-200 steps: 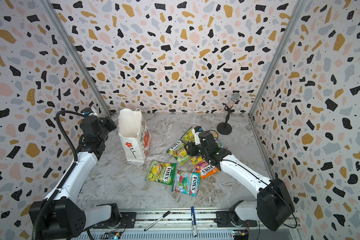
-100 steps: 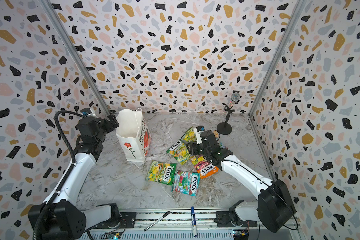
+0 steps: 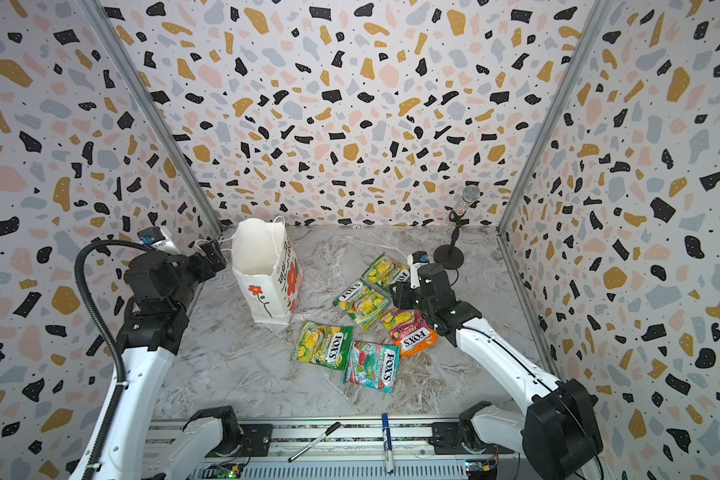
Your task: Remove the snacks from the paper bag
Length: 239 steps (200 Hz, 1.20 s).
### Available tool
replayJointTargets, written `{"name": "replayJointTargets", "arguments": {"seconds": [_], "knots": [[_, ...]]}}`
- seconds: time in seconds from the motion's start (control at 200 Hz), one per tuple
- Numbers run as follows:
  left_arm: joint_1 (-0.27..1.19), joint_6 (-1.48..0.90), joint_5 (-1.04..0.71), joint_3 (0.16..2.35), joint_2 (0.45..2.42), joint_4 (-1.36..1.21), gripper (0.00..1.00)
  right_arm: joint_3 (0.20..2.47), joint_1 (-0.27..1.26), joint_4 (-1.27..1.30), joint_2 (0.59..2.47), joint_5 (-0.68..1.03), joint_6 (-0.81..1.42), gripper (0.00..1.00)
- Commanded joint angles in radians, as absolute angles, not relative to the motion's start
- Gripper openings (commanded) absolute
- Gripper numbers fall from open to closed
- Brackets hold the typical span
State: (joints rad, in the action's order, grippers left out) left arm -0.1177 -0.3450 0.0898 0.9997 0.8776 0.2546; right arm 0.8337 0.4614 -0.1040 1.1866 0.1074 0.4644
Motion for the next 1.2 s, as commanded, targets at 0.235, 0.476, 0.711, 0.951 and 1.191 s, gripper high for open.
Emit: {"name": "replayJointTargets", "arguments": {"seconds": [0.235, 0.476, 0.711, 0.951, 1.191], "knots": [[-0.122, -0.539, 0.231, 0.767, 0.687, 0.327, 0.89, 0.756, 0.351, -0.123, 1.112, -0.005, 0.494, 0.53], [-0.121, -0.653, 0.311, 0.578, 0.711, 0.169, 0.90, 0.681, 0.222, -0.061, 1.127, -0.056, 0.506, 0.54], [-0.117, -0.602, 0.485, 0.464, 0.806, -0.057, 0.93, 0.594, 0.126, 0.131, 1.199, -0.143, 0.478, 0.55], [-0.115, -0.465, 0.490, 0.318, 0.888, -0.370, 0.97, 0.528, 0.108, 0.391, 1.298, -0.251, 0.302, 0.58], [-0.112, -0.276, 0.345, 0.237, 1.013, -0.652, 0.97, 0.414, 0.106, 0.710, 1.360, -0.253, 0.103, 0.60]]}}
